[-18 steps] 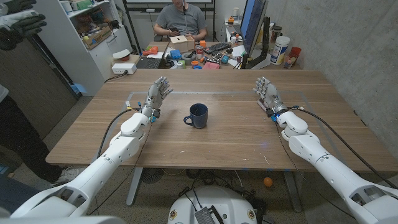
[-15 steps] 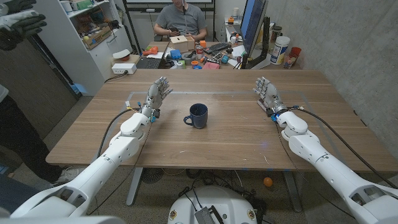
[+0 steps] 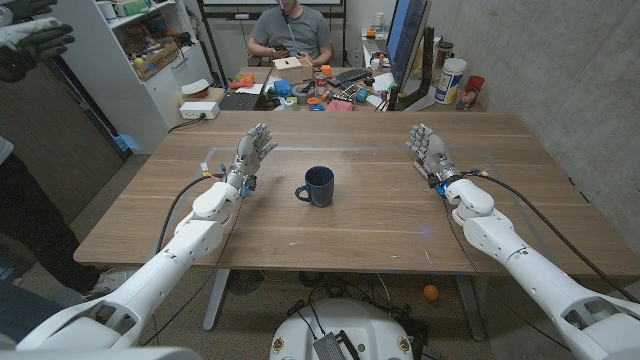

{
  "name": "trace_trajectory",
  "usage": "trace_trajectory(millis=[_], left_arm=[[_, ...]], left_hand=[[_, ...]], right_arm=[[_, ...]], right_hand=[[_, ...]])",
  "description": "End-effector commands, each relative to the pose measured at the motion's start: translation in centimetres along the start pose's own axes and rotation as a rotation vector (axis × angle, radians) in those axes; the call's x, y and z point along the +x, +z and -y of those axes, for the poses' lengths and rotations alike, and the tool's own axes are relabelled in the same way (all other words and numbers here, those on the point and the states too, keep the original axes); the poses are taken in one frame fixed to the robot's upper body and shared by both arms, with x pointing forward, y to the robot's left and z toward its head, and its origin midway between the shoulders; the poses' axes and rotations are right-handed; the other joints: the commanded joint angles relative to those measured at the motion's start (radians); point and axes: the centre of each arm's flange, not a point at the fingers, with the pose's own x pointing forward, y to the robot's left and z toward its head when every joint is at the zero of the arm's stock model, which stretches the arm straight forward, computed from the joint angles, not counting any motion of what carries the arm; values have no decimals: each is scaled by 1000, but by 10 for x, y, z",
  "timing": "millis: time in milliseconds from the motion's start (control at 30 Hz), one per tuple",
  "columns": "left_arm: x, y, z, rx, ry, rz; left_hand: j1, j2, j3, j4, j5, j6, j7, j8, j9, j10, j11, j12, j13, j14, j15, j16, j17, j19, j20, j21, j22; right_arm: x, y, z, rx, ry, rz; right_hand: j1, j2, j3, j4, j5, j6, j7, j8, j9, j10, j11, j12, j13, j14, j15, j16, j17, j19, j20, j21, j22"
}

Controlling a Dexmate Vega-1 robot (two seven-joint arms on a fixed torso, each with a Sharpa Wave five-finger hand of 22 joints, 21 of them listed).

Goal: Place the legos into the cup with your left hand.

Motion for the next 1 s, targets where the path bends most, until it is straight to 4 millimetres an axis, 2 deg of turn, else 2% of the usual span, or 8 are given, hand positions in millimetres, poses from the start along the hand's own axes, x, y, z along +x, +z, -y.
trace_trajectory(millis=[33, 100, 200, 300, 500, 700, 800, 1000], left_arm=[[-3, 9, 0, 38, 0, 42], [-4, 11, -1, 55, 4, 50], [-6, 15, -2, 80, 17, 62], [-9, 19, -3, 122, 30, 67], [-15, 30, -4, 266, 61, 54], [-22, 39, -5, 359, 90, 47], [-26, 46, -6, 393, 99, 58], [-34, 61, -7, 479, 126, 82]], left_hand=[[10, 69, -4, -20, 1, 8, -25, 6, 1, -5, 5, 7, 3, -7, 28, 2, 0, -13, 44, -6, 4], [15, 58, -7, -28, -2, 16, -40, 7, 1, -4, 6, 7, 4, -5, 61, 3, 0, -20, 72, -10, 5], [25, 52, -6, -38, -4, 61, -53, 19, 2, 16, 5, 16, 6, 4, 85, 6, 1, -17, 123, -11, 7], [33, 54, -2, -45, -4, 86, -63, 24, 3, 31, 6, 21, 7, 20, 91, 11, 1, -13, 141, -9, 8], [56, 53, 10, -69, -6, 110, -85, 26, 4, 55, -3, 30, 10, 45, 85, 15, 0, -10, 139, -9, 9], [108, 21, 20, -134, -17, 129, -115, 27, 5, 71, -14, 33, 12, 61, 81, 14, 0, -33, 139, -22, 8], [123, 15, 23, -152, -20, 128, -118, 24, 5, 72, -9, 32, 12, 63, 86, 13, 1, -35, 145, -23, 8], [140, 1, 23, -178, -24, 127, -139, 20, 5, 73, -20, 31, 13, 62, 79, 11, 1, -36, 137, -24, 9]], right_arm=[[-4, -2, 1, 0, -3, -2], [-5, -3, 2, 2, -4, -4], [-6, -4, 2, 3, -5, -6], [-7, -6, 3, 6, -7, -8], [-9, -7, 3, 4, -7, -12], [-10, -6, 3, 0, -4, -10], [-10, -6, 3, 0, -1, -10], [-11, -5, 2, 0, 0, -9]], right_hand=[[-1, 63, 9, -1, 4, 9, 1, 5, 5, 9, 0, 4, 4, -1, -12, 4, 5, 4, -36, 3, 5], [-2, 63, 9, -1, 4, 9, 1, 5, 5, 9, 0, 4, 4, -1, -11, 4, 5, 4, -35, 3, 5], [-2, 63, 9, -1, 4, 9, 0, 5, 5, 9, 0, 4, 4, -1, -11, 4, 5, 3, -34, 3, 5], [-2, 62, 9, -1, 4, 9, 0, 5, 5, 9, 0, 4, 4, -1, -11, 4, 5, 3, -34, 3, 5], [-3, 62, 10, -2, 4, 9, 2, 5, 5, 9, 1, 4, 4, -1, -10, 4, 4, 2, -34, 3, 5], [-3, 61, 10, -3, 4, 9, 1, 5, 5, 9, -3, 4, 4, 0, -9, 4, 4, 2, -34, 2, 5], [-3, 61, 10, -2, 4, 9, 1, 5, 5, 9, -1, 4, 4, 0, -10, 4, 4, 1, -34, 2, 5], [-4, 60, 10, -3, 4, 9, 1, 5, 5, 10, 1, 4, 4, 0, -9, 4, 4, 1, -34, 2, 5]])
